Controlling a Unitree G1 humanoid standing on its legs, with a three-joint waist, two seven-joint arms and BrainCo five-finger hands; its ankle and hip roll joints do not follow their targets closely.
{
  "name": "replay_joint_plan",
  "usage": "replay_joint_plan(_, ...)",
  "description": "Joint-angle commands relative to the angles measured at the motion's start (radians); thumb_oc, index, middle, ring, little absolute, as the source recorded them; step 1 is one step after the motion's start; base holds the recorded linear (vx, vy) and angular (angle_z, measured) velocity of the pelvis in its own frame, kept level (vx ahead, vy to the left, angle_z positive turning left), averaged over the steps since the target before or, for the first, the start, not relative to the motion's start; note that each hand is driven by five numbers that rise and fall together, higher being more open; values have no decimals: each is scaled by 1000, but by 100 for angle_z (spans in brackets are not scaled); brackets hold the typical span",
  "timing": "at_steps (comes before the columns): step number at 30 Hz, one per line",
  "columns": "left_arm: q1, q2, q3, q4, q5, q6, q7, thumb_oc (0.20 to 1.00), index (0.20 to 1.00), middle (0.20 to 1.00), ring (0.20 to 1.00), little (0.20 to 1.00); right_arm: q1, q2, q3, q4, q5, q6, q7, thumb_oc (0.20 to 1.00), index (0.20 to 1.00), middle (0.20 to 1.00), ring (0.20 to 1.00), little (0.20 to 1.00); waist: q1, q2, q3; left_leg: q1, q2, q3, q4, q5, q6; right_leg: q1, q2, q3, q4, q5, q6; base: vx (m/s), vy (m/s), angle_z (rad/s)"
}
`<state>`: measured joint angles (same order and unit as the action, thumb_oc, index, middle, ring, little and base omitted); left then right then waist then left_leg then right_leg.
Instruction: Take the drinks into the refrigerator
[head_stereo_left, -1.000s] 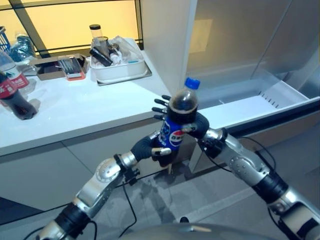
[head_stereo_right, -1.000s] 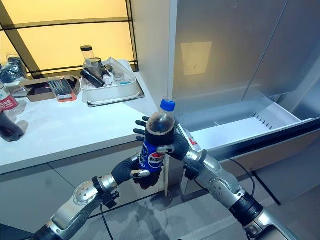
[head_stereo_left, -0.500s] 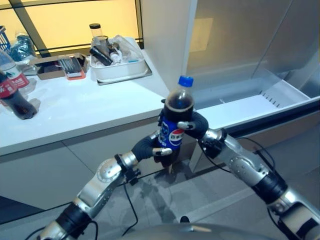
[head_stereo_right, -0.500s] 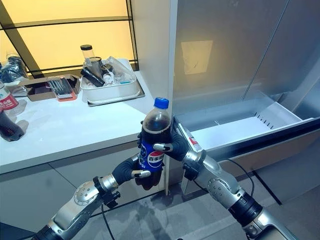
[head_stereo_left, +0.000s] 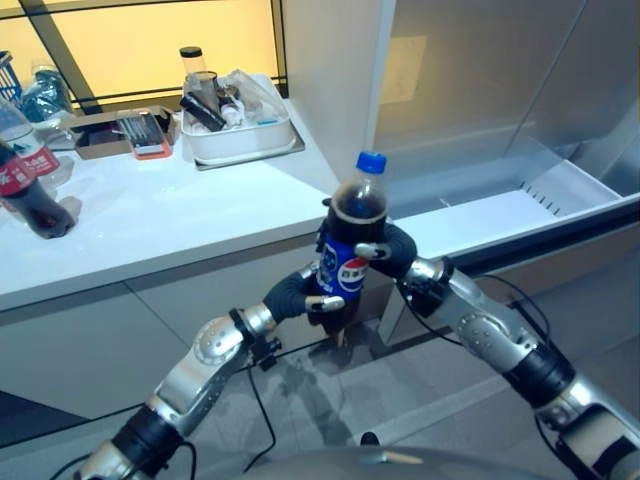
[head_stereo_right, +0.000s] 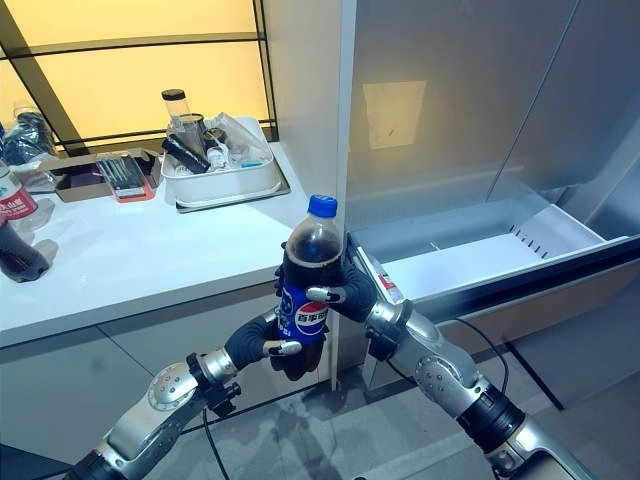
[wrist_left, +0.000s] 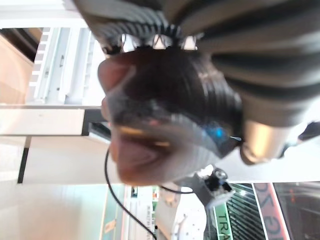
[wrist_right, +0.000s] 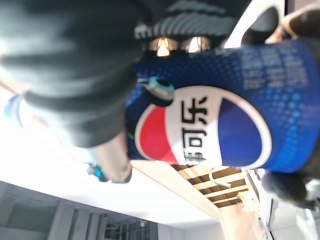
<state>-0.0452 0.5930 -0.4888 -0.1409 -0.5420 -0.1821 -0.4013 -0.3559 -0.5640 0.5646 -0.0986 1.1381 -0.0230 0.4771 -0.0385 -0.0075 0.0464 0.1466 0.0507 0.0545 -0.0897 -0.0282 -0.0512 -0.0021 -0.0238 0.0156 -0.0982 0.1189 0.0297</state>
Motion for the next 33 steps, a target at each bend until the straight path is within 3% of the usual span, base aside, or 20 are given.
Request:
replay_joint_plan(1, -101, 16, 25, -50, -41, -55, -9, 1000, 1000, 1000, 1000, 1000, -91, 28, -71, -84, 49, -74, 22, 200, 200, 200, 200, 200, -9, -48, -14, 4, -42, -71, 2, -20, 39, 115, -26, -49, 14, -95, 51, 0, 0, 0)
replay_joint_plan(22, -38, 39, 49, -62, -85, -37, -29, 1000, 1000, 1000, 1000, 1000, -104, -18, -180, -67, 43, -126, -10, 200, 200, 200, 200, 200, -7, -48, -21, 7, -43, -77, 2, -23, 40, 121, -27, -56, 16, -101, 52, 0, 0, 0)
replay_joint_plan(33, 28, 106, 53, -90, -152, -16, -66, 1000, 1000, 1000, 1000, 1000, -221, -205, -302, 87, 56, -199, -75, 200, 200, 200, 200, 200, -4, -66, -27, -4, -43, -81, 2, -15, 38, 110, -28, -61, 18, -93, 56, 3, 1, 0)
